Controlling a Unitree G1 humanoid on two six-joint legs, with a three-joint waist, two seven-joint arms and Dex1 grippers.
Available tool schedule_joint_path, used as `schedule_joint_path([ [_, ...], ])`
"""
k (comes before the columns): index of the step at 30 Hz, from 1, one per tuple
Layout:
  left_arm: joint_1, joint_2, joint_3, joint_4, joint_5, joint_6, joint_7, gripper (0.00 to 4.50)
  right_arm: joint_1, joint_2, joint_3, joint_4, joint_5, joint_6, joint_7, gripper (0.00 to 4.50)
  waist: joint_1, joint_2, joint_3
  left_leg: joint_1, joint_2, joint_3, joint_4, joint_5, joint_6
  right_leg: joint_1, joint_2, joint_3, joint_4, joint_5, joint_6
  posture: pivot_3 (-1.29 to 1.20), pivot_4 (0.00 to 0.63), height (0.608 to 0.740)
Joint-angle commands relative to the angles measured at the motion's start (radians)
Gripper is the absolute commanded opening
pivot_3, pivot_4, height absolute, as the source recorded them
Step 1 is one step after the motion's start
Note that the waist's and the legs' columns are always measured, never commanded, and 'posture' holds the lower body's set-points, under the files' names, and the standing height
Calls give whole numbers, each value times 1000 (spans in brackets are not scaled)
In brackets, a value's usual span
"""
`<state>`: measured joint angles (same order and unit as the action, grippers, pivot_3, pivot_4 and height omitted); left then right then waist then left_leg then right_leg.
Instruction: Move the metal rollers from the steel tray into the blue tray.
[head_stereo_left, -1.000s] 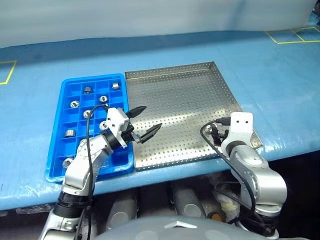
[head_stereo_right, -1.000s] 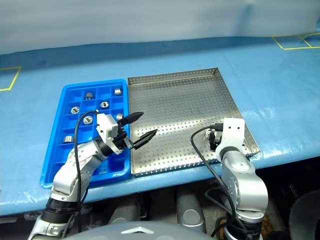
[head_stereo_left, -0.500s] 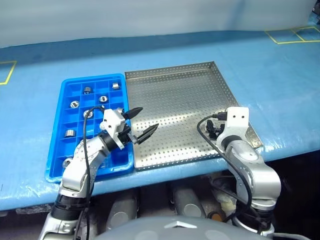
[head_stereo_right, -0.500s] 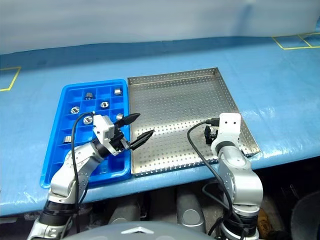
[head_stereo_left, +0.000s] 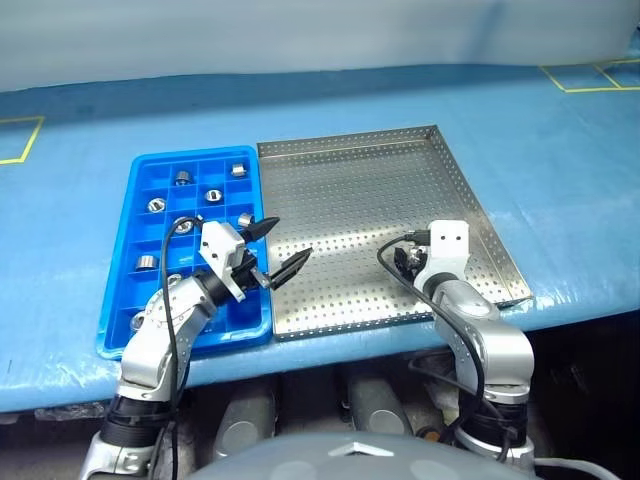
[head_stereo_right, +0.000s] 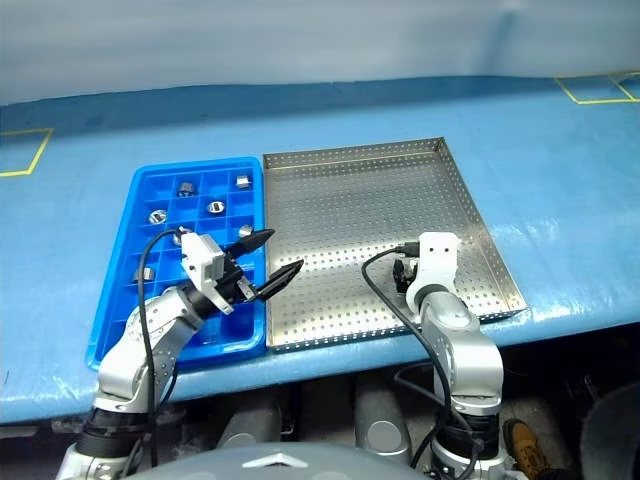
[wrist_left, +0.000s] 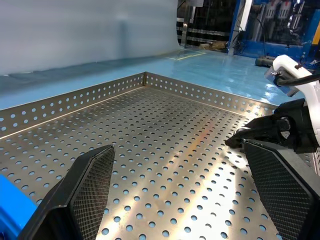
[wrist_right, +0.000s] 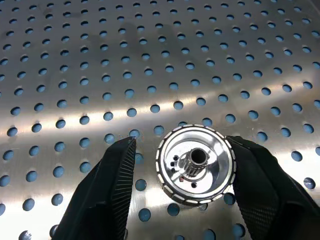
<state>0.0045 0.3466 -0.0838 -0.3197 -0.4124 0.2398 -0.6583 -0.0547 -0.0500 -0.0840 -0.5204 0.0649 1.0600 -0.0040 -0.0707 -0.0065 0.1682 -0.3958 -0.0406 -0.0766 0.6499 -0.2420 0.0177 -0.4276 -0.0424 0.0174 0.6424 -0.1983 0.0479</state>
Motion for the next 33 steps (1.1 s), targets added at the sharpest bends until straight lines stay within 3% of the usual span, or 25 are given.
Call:
schedule_joint_path([
  [1, 20, 5, 16, -53, -16, -5, -1, 4500, 4, -24, -1, -54, 3, 31, 8, 1748, 2, 0, 0, 0, 0, 0, 0, 0, 0, 0, 0, 0, 0, 0, 0, -65, 150, 740],
  [5, 51, 2, 42, -70, -16, -25, 19, 4500, -31, -65, 22, -105, 8, 80, 27, 1705, 7, 0, 0, 0, 0, 0, 0, 0, 0, 0, 0, 0, 0, 0, 0, -32, 150, 740],
  [10, 159, 7, 140, -163, -75, -29, 40, 4500, -229, -72, 123, -138, 63, 139, 94, 1705, 4, 0, 0, 1, 1, 1, 0, 0, 0, -1, 0, 1, 1, 0, 0, 41, 150, 740],
  [17, 348, -6, 276, -280, -52, -106, 112, 4500, -424, 24, 298, -11, 132, 119, 175, 1705, 62, 0, 0, 0, 2, -4, -3, 0, -1, -1, 1, -3, 1, -1, -5, 215, 150, 740],
  [25, 668, -76, 421, -427, -91, -219, 137, 4500, -464, 130, 499, 151, 193, 67, 273, 1705, 145, -2, 0, -2, -1, -5, -3, -2, 0, -1, -2, -4, -5, -5, -11, 402, 150, 740],
  [33, 800, -122, 448, -455, -136, -272, 130, 4500, -423, 82, 613, 156, 258, 132, 368, 1705, 229, -1, 1, -3, -1, -11, -3, -3, 0, 0, -1, -12, -12, -7, -8, 458, 150, 740],
])
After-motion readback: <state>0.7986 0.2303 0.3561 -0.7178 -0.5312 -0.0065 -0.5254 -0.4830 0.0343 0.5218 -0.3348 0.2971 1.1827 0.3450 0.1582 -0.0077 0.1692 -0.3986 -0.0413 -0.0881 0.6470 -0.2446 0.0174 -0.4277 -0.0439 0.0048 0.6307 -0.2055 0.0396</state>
